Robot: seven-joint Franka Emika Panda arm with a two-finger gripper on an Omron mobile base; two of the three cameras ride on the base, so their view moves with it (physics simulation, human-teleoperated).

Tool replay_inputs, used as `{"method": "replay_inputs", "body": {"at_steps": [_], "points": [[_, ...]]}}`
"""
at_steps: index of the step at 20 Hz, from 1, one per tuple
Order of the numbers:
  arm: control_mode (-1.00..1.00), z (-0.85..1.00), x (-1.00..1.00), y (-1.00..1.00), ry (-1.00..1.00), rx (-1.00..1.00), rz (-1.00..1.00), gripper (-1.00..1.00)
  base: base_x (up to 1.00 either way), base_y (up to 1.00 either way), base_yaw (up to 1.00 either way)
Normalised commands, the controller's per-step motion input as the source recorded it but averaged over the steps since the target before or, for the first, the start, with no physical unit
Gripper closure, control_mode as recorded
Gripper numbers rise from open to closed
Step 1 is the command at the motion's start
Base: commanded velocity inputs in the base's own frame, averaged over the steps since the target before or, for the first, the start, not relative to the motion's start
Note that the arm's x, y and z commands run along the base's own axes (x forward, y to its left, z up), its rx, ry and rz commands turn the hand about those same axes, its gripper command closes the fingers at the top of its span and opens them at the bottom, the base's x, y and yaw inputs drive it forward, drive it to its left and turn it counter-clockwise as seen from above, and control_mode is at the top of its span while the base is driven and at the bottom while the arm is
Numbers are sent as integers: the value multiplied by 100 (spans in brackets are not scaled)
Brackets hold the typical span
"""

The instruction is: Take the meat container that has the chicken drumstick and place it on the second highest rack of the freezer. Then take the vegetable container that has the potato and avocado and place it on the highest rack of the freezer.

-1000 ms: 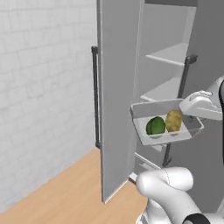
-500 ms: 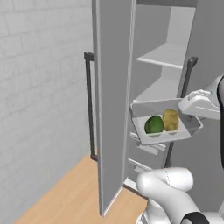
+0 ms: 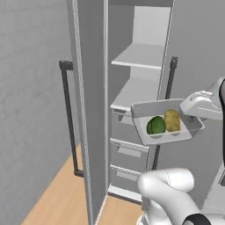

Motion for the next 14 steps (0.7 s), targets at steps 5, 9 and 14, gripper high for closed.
{"method": "replay_inputs", "body": {"at_steps": [5, 9, 14], "points": [[100, 0, 0, 0, 0, 0, 0, 100, 10, 27, -38], [100, 0, 0, 0, 0, 0, 0, 100, 15, 34, -37], [100, 0, 0, 0, 0, 0, 0, 100, 19, 54, -31]]}}
